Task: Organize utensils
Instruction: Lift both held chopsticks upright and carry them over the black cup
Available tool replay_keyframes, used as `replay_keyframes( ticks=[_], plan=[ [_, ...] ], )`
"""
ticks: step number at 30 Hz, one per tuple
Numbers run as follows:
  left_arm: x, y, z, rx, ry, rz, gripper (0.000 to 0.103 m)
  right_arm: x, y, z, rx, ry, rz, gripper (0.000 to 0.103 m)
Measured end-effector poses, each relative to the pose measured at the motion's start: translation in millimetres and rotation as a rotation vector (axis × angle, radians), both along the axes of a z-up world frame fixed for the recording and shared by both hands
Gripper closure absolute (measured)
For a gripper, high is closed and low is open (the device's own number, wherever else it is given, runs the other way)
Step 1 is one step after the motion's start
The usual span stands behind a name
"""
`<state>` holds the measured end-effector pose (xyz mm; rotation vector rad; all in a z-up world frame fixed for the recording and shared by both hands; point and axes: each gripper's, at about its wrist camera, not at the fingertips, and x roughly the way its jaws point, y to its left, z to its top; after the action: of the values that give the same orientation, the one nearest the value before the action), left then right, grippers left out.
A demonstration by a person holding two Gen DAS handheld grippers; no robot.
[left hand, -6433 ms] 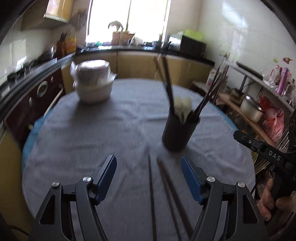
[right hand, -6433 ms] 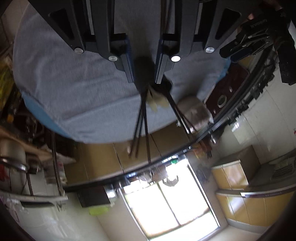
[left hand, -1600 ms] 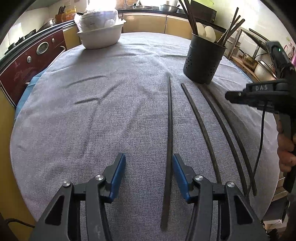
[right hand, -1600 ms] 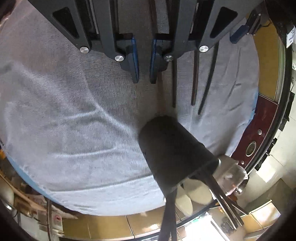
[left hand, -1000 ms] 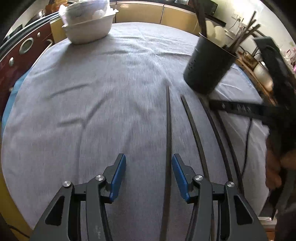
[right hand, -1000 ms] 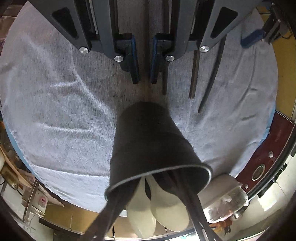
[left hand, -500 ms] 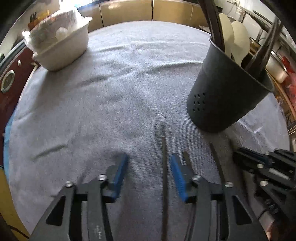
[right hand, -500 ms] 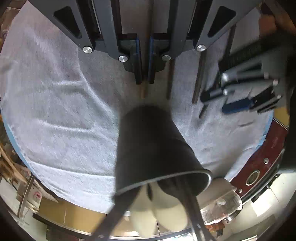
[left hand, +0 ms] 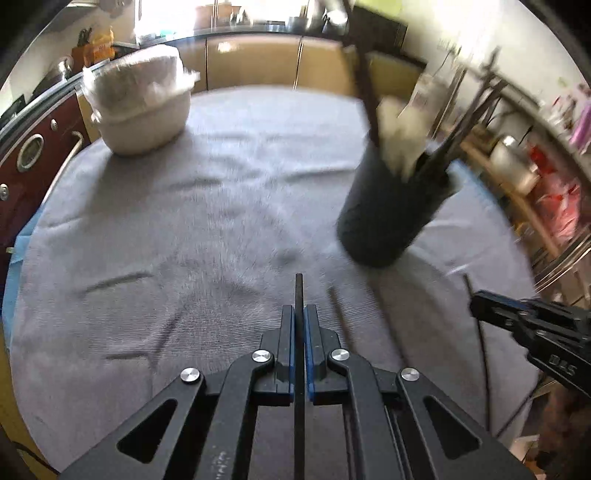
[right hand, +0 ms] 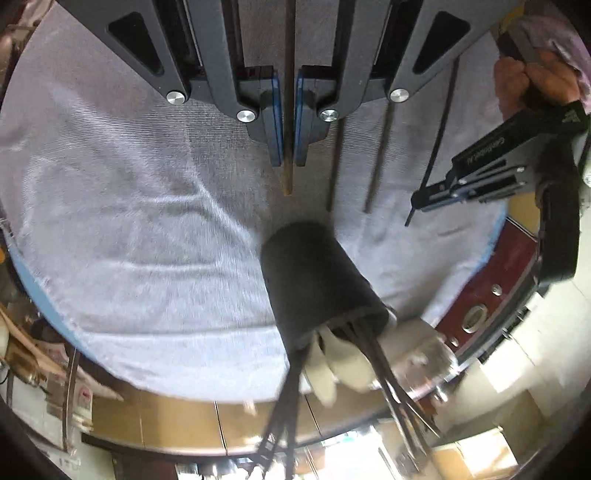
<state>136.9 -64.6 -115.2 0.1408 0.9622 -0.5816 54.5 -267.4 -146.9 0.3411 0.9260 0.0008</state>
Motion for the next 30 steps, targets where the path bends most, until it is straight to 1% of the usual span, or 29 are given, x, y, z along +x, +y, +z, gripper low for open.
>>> replay_keyframes(
  ticks=[4, 6, 8, 13, 18, 21, 30],
  plan=[
    [-23.8, 12.7, 34.7, -0.072, -0.082, 0.009, 0.098, -16.4, 4.2, 28.4, 0.003, -0.094, -0.005, 0.097],
    [-32.4, 16.3, 45.2, -0.092, -0.117, 0.02, 0.098, -26.3, 6.7, 38.0, -0.001, -0.133, -0.02, 0.097],
    [-40.5, 16.2, 54.7, -0.087, -0.161, 0.039, 0.098, -35.5, 11.2, 45.2, -0.001, -0.166, -0.031, 0.097],
    [-55.5, 13.2, 71.6, -0.041, -0.241, 0.083, 0.098, -46.4, 23.5, 55.9, -0.013, -0.224, -0.044, 0.097],
    [-63.7, 13.7, 81.4, -0.028, -0.289, 0.106, 0.098, -54.9, 26.3, 71.9, -0.018, -0.283, -0.052, 0.097],
    [-68.2, 14.4, 89.1, -0.033, -0.311, 0.109, 0.098, -58.2, 27.6, 79.6, -0.02, -0.318, -0.059, 0.097],
    [-73.9, 15.6, 106.5, -0.06, -0.337, 0.117, 0.098, -66.8, 30.0, 107.9, -0.011, -0.415, -0.081, 0.097]
  ],
)
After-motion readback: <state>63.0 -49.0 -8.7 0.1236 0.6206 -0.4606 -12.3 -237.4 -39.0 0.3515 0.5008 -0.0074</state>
